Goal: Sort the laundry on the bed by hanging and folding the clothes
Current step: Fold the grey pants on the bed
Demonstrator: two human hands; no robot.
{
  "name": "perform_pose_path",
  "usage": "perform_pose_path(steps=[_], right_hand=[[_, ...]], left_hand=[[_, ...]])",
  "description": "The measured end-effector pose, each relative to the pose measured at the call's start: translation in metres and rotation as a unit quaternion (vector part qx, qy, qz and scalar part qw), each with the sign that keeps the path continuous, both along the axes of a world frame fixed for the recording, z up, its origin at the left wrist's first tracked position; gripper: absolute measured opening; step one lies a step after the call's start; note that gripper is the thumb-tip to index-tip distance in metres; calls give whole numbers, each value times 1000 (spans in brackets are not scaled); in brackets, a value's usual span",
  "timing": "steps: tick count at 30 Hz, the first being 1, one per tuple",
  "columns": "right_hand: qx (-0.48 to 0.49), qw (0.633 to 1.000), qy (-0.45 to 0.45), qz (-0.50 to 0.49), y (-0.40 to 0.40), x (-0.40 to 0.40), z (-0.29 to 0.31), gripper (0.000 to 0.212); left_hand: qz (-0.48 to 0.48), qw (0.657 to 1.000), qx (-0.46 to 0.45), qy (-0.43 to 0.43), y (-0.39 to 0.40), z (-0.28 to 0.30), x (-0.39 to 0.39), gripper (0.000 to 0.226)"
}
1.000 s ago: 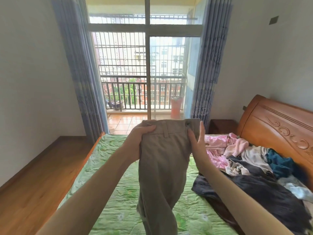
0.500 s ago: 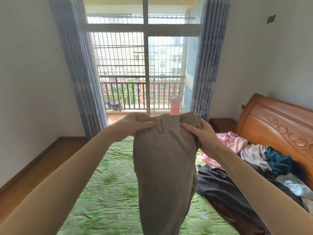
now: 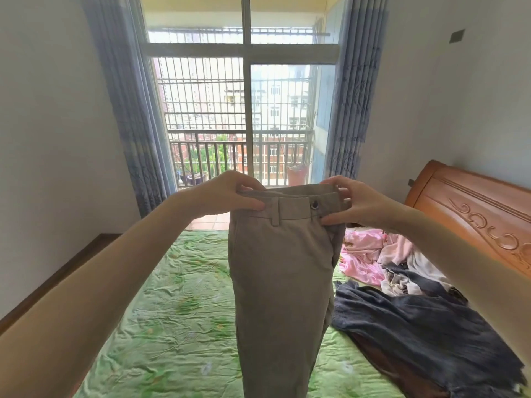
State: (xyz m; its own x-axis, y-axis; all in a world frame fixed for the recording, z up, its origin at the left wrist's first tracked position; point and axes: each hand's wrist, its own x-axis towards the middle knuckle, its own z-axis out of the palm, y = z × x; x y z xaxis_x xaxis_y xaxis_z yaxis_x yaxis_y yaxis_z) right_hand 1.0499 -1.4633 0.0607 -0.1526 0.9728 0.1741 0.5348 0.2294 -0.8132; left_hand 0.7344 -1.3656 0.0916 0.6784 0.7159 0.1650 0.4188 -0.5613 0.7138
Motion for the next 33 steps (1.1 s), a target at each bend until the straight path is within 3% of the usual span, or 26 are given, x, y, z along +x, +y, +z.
perform_pose_path(steps=[3,5,7,12,15,21,25,30,33], right_hand=[[84,991,-105,12,-2,-9,3,32],[112,986,-125,22,-3,-13,3,22],[116,984,-132,30,-5,-13,3,18],[58,987,-146,30,-10,2,15,27],[8,973,-226,50,-12,-4,23,29],[29,925,-375,52,-1,-21,24,26],[-9,931,-357,72,7,-19,22,21],[-44,926,-363,95,17,-24,-2,14],[-142,930,-309,140,9,-32,-26,7]], left_hand=[[-14,992,42,114,-8,0,5,25],[-1,969,146,199,-12,-11,13,19],[9,953,205,221,-15,-19,17,18],[-27,962,193,192,-15,-23,20,21],[-60,959,208,182,-24,-19,30,23],[-67,964,194,170,-25,-10,38,32],[-79,966,172,175,-21,-16,31,39],[-75,956,84,270,-17,-47,21,38],[-86,948,36,305,-22,-75,19,37]])
